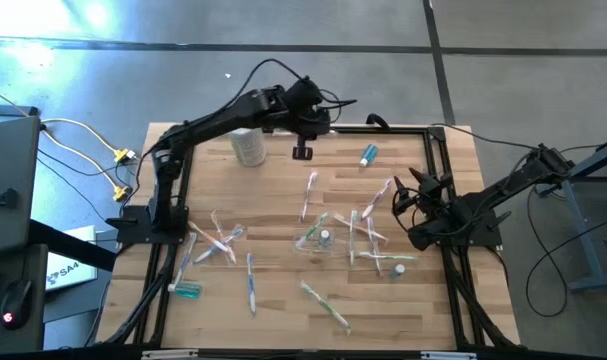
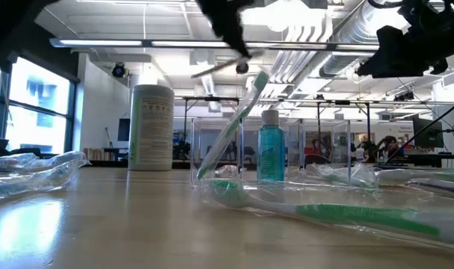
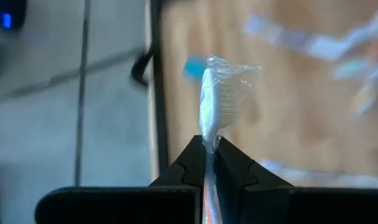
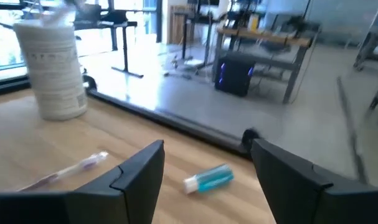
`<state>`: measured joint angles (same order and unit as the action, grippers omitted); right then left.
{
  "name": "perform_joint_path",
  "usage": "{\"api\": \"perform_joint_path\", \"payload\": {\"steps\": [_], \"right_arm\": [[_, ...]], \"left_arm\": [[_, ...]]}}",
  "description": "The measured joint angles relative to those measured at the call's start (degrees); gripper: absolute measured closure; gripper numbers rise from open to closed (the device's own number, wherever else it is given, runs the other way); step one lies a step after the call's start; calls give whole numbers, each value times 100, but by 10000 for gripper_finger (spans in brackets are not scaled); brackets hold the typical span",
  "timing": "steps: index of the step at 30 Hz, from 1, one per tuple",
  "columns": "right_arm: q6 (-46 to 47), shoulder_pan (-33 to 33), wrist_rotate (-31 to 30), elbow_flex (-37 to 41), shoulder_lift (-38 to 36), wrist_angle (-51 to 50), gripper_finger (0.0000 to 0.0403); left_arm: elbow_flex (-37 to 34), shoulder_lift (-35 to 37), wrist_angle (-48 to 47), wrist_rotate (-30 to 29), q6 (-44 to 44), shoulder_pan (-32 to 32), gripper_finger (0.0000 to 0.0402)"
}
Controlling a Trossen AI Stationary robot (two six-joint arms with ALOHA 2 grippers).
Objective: Pick & Place toothbrushing station
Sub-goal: Put the orange toothbrush into the right section of the transparent organizer
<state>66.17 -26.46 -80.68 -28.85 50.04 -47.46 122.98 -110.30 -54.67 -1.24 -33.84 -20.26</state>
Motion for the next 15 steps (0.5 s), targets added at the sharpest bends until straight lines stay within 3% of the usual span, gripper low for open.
{"api": "perform_joint_path", "payload": {"steps": [3, 7, 9, 15], "right_arm": [[-45, 0, 103, 1, 0, 190, 167], [-516, 0, -400, -1, -1, 372, 167], [-741, 0, -447, -1, 0, 359, 167], [-1361, -2, 18, -1, 0, 447, 167]], "left_arm": [[0, 253, 214, 1045, 263, 209, 393], [1, 296, 603, 2711, 570, 461, 393], [0, 284, 874, 3013, 870, 623, 393], [-1, 81, 1864, 3035, 1422, 1322, 393]]}}
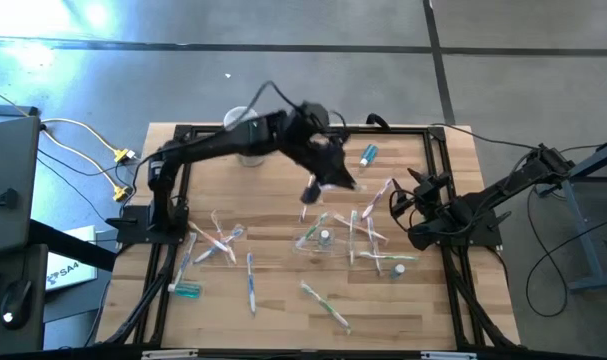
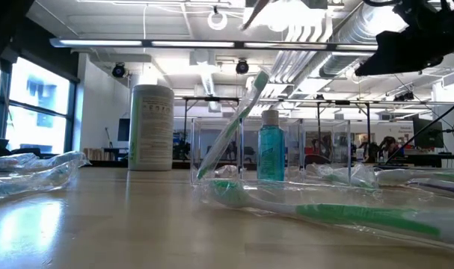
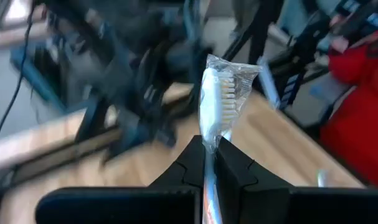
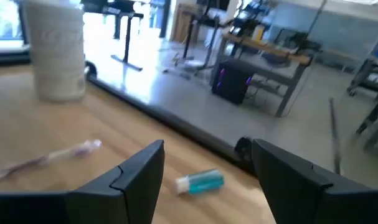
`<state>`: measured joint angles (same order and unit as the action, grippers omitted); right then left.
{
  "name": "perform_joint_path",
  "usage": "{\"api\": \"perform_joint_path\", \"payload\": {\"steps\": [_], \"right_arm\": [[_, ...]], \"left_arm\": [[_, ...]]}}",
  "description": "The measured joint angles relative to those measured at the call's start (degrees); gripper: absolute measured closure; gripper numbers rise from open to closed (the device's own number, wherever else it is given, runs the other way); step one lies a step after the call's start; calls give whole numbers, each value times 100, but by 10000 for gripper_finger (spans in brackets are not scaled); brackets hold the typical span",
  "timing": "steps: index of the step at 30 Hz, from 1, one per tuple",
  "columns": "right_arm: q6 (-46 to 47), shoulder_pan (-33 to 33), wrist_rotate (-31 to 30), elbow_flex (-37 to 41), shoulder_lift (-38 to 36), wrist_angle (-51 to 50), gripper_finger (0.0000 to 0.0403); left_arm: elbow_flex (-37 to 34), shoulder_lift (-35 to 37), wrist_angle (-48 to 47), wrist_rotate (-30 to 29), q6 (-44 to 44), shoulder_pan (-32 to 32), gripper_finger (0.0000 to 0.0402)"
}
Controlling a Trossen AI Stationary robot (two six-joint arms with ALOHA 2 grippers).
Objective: Pick & Place toothbrushing station
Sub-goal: Put the orange toothbrush into the right section of the transparent organizer
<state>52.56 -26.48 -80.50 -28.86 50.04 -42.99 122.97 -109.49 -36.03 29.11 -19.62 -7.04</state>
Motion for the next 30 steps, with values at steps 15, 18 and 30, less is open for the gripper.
{"api": "perform_joint_path", "payload": {"steps": [15, 18, 30], "right_arm": [[-1881, 0, 1744, 2, 0, 1673, 167], [-3267, -2, 2311, 2, 2, 2700, 167], [-5886, -233, 4051, 0, -438, 5917, 167]], "left_arm": [[-9, -408, 1569, -799, -158, 1061, 393], [-6, -393, 1861, -1043, 100, 1057, 393], [-8, -103, 1801, -1468, 358, 1081, 393]]}}
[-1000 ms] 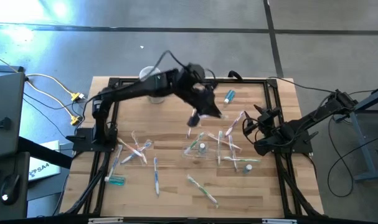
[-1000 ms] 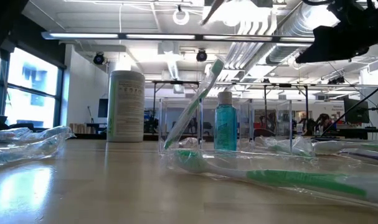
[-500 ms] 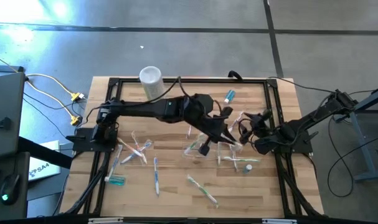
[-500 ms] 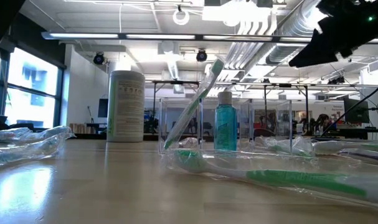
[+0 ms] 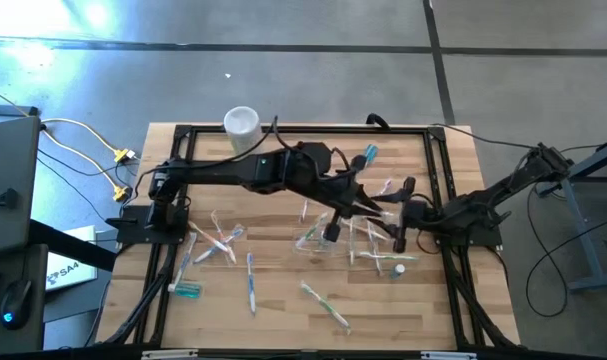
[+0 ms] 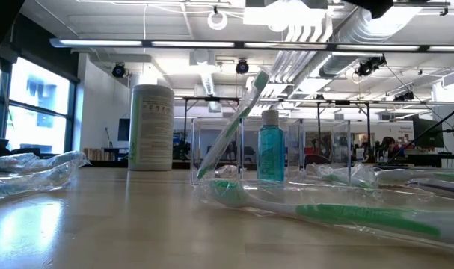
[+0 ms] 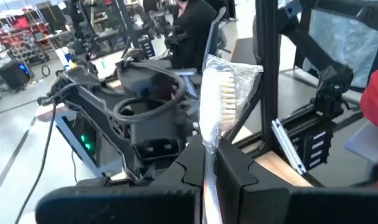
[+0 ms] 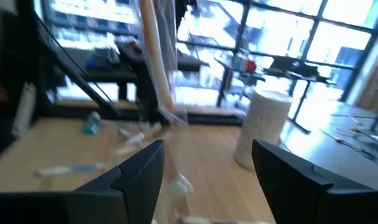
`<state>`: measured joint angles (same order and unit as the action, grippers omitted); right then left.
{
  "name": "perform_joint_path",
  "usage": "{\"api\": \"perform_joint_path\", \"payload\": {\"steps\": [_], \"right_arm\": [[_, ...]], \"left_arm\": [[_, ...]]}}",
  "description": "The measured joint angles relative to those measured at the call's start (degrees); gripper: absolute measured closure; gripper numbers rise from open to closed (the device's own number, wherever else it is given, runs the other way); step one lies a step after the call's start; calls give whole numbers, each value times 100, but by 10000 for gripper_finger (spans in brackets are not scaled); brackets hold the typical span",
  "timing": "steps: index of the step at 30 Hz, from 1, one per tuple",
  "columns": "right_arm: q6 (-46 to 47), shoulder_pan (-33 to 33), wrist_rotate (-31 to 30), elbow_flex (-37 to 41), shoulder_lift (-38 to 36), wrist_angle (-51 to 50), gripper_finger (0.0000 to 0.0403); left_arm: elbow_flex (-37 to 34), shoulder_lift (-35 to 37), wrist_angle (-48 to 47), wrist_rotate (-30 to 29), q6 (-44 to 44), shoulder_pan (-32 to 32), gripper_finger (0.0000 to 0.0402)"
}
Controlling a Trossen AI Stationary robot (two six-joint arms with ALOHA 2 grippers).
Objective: Pick & Place toothbrushing station
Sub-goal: Put the orange toothbrush into the right section of the transparent organizer
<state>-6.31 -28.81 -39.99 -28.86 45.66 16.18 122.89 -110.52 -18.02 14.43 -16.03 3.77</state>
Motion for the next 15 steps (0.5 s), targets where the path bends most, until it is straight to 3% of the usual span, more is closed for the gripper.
{"api": "perform_joint_path", "payload": {"steps": [8, 15], "right_arm": [[-1047, -22, 1086, 0, 52, 1528, 167], [-1515, 91, 1218, 0, 223, 2473, 167]], "left_arm": [[9, -8, 46, 1, 119, 0, 393], [9, -33, 290, 2, 31, -2, 393]]}}
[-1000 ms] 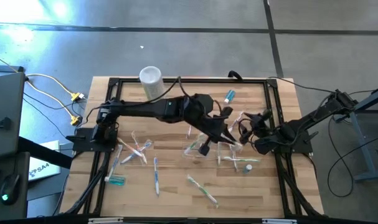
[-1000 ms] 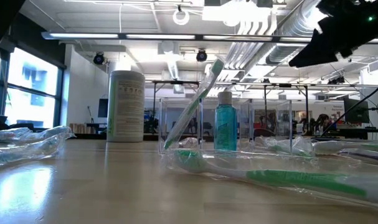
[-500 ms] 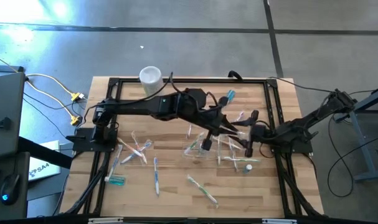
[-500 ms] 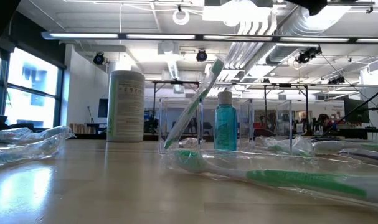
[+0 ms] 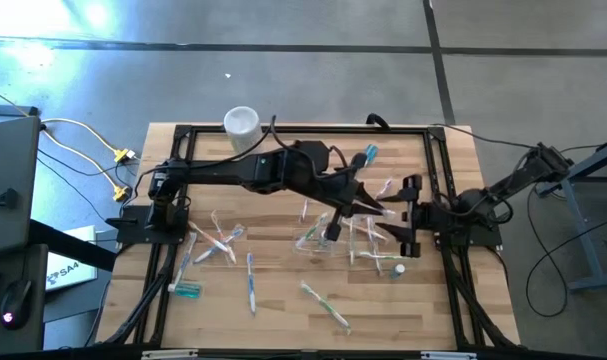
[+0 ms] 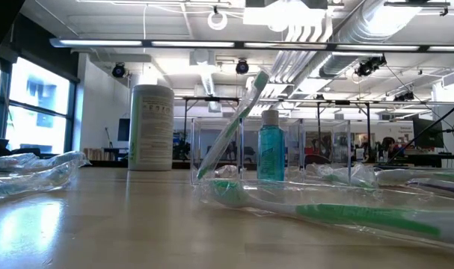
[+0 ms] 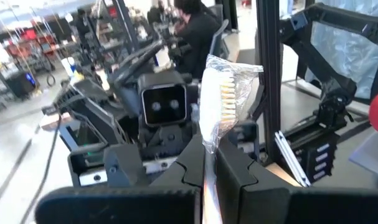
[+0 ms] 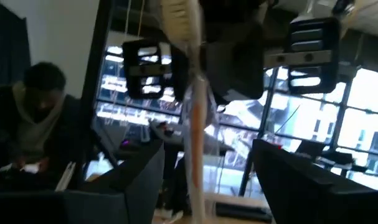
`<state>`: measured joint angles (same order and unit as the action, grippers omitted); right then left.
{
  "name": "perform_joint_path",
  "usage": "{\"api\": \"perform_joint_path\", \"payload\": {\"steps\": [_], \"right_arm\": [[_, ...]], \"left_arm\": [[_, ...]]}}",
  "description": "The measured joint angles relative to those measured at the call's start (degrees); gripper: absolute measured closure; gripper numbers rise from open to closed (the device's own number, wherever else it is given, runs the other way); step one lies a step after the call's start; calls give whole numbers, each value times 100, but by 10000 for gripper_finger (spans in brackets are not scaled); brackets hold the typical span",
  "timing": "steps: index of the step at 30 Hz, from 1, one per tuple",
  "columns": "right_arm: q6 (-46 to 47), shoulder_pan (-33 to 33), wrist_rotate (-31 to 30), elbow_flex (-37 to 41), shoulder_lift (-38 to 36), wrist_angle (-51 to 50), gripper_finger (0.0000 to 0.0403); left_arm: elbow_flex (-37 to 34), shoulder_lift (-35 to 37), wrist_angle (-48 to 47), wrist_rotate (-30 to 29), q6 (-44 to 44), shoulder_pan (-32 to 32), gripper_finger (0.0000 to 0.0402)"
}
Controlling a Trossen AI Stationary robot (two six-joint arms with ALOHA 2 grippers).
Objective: Pick & Place toothbrushing station
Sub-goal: Put the orange toothbrush into the right section of the transparent organizer
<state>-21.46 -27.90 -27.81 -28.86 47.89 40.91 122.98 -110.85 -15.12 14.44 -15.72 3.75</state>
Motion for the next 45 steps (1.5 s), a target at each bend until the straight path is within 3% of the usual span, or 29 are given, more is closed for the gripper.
{"api": "perform_joint_path", "payload": {"steps": [9, 21, 28, 36, 45], "right_arm": [[68, 459, 975, -151, 250, 390, 167], [391, 666, 1111, -672, 862, 138, 173], [133, 392, 172, -682, 832, 135, 237], [-444, 227, -129, -682, 831, -75, 378], [-565, 227, -309, -682, 827, -114, 380]], "left_arm": [[0, 0, 165, 0, -49, -40, 393], [0, 0, -20, 19, -12, -111, 393], [0, 0, -190, 71, -25, -109, 393], [-2, 0, -176, 85, -58, -111, 393], [-4, -7, -184, -167, -90, -107, 373]]}}
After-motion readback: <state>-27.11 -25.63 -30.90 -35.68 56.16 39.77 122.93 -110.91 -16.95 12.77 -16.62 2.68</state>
